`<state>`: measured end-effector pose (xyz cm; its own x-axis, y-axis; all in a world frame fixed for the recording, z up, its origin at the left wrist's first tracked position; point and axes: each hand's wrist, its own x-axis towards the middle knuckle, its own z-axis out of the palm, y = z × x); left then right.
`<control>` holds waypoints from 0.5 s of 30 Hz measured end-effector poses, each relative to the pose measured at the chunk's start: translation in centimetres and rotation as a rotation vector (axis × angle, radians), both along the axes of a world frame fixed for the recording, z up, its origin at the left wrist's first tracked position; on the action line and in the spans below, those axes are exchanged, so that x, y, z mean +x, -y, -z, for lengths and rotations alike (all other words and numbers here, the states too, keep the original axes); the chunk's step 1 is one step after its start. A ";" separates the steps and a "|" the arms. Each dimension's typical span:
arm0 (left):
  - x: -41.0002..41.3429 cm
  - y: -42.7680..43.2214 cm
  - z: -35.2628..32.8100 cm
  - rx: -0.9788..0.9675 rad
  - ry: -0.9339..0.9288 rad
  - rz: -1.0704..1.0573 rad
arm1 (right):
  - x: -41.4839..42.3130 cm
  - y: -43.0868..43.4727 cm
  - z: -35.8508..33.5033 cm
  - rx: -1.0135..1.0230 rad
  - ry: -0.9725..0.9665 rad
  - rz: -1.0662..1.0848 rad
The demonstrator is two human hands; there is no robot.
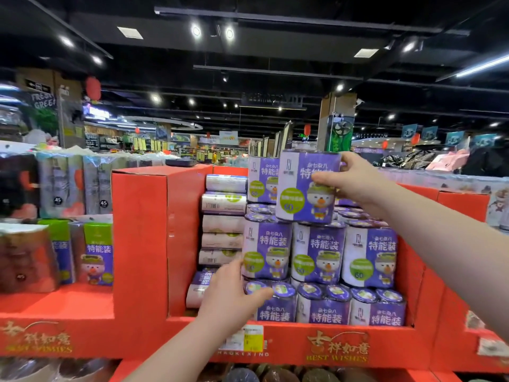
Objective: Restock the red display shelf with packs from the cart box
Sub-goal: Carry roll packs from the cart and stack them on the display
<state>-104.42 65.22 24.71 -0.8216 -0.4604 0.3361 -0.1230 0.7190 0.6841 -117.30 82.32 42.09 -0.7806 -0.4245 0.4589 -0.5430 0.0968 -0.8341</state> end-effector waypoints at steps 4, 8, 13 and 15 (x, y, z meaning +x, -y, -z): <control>-0.4 0.5 1.4 -0.075 0.270 0.029 | -2.9 3.4 -0.3 -0.022 -0.045 0.085; -0.3 0.8 1.3 -0.113 0.355 -0.014 | -5.4 7.2 -0.1 0.020 -0.013 0.120; -0.9 1.4 1.7 -0.112 0.369 -0.012 | -7.5 10.8 0.5 0.070 0.037 0.132; -1.2 1.5 2.1 -0.104 0.372 -0.026 | -8.2 11.4 0.7 0.090 0.052 0.142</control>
